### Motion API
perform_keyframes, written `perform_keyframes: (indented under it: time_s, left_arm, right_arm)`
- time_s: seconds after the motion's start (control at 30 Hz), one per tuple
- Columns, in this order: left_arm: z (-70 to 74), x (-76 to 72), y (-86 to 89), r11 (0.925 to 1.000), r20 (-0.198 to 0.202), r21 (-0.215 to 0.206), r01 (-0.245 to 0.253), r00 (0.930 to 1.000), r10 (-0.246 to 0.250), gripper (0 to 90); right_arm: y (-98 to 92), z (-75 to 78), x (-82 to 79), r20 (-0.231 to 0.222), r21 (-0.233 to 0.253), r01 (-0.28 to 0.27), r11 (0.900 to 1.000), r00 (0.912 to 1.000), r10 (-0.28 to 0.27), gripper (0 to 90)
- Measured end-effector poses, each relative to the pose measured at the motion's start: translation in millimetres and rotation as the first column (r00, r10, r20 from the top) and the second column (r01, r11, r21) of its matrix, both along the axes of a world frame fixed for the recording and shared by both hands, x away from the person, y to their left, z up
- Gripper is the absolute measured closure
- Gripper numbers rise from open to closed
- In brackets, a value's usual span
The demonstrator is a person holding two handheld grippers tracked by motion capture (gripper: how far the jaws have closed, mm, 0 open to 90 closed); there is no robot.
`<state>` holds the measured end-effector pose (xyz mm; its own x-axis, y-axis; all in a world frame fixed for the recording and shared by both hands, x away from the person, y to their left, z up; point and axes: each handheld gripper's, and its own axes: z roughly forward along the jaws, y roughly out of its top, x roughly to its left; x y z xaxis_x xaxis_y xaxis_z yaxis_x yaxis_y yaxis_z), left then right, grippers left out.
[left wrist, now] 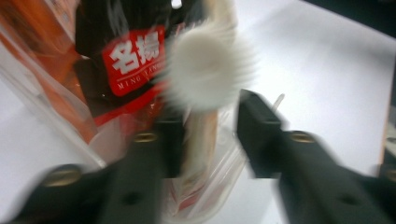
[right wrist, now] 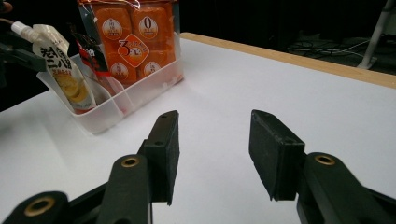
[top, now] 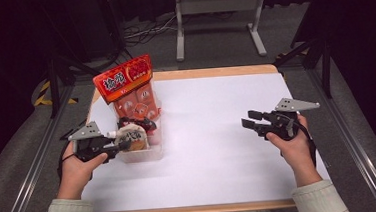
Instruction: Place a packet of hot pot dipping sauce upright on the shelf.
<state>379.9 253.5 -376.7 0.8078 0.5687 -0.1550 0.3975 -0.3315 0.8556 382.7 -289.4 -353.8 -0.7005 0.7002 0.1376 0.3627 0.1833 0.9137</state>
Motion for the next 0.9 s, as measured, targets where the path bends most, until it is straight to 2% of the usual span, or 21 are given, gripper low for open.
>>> perform_keyframes:
  time_s: [0.1, 0.13, 0.2, 0.27, 0.3, 0.33, 0.37, 0.5, 0.6, 0.67, 0.73, 0.77, 0.8, 0.9]
  left_arm:
    - [4.0, -3.4, 5.2, 0.9996, 0.017, -0.018, -0.020, 0.9996, 0.020, 31.9]
    - [5.1, -5.4, 8.2, 0.9988, 0.018, -0.034, -0.036, 0.9992, 0.037, 31.9]
    - [5.3, -7.7, 14.5, 0.9974, 0.031, -0.034, -0.063, 0.9975, 0.064, 22.8]
    - [2.3, -8.8, 18.4, 0.9957, 0.047, -0.009, -0.092, 0.9946, 0.092, 12.3]
    - [-0.4, -9.4, 20.1, 0.9939, 0.051, 0.002, -0.110, 0.9926, 0.110, 10.4]
    - [-4.2, -9.6, 22.5, 0.9917, 0.057, 0.026, -0.126, 0.9906, 0.124, 9.6]
    - [-4.2, -9.6, 22.5, 0.9917, 0.057, 0.026, -0.126, 0.9906, 0.124, 8.7]
    - [-18.0, -8.9, 26.3, 0.9797, 0.040, 0.106, -0.170, 0.9851, 0.167, 8.4]
    - [-24.0, -7.7, 26.8, 0.9840, 0.022, 0.083, -0.158, 0.9874, 0.157, 6.8]
    - [-27.6, -8.2, 28.0, 0.9855, 0.032, 0.080, -0.150, 0.9885, 0.148, 6.8]
    - [-30.3, -10.3, 28.7, 0.9902, 0.035, 0.054, -0.128, 0.9913, 0.127, 6.6]
    - [-30.3, -10.3, 28.7, 0.9902, 0.035, 0.054, -0.128, 0.9913, 0.127, 6.6]
    - [-32.2, -12.5, 29.0, 0.9931, 0.026, 0.027, -0.114, 0.9933, 0.113, 6.6]
    - [-36.8, -17.0, 31.2, 0.9942, 0.048, 0.009, -0.107, 0.9932, 0.106, 6.9]
  right_arm:
    - [-1.5, -0.4, -1.2, -0.001, 0.000, 0.003, 1.000, 1.0000, -0.003, 53.9]
    - [-1.5, -0.4, -1.2, -0.001, 0.000, 0.003, 1.000, 1.0000, -0.003, 53.9]
    - [-3.4, -1.4, -2.2, -0.003, -0.003, 0.009, 1.000, 1.0000, -0.009, 53.5]
    - [-6.6, -2.3, -3.3, 0.000, -0.008, 0.017, 1.000, 0.9998, -0.017, 52.4]
    - [-7.4, -2.5, -3.5, 0.002, -0.005, 0.024, 1.000, 0.9997, -0.024, 51.9]
    - [-9.0, -2.9, -3.9, 0.003, -0.007, 0.027, 1.000, 0.9996, -0.027, 51.4]
    - [-10.8, -3.6, -4.0, 0.005, -0.008, 0.035, 0.999, 0.9994, -0.035, 50.9]
    - [-14.4, -7.2, -3.9, 0.003, -0.015, 0.051, 0.999, 0.9987, -0.051, 48.7]
    - [-16.6, -10.9, -2.8, 0.001, -0.023, 0.067, 0.997, 0.9977, -0.067, 46.8]
    - [-20.6, -15.6, -1.6, 0.006, -0.034, 0.092, 0.995, 0.9957, -0.092, 44.0]
    - [-23.2, -18.0, -1.6, 0.011, -0.033, 0.106, 0.994, 0.9944, -0.105, 42.4]
    - [-23.2, -18.0, -1.6, 0.011, -0.033, 0.106, 0.994, 0.9944, -0.105, 42.4]
    - [-25.0, -19.3, -1.6, 0.017, -0.035, 0.108, 0.993, 0.9940, -0.108, 41.6]
    - [-30.0, -26.0, -2.9, 0.014, -0.039, 0.125, 0.991, 0.9921, -0.124, 39.6]
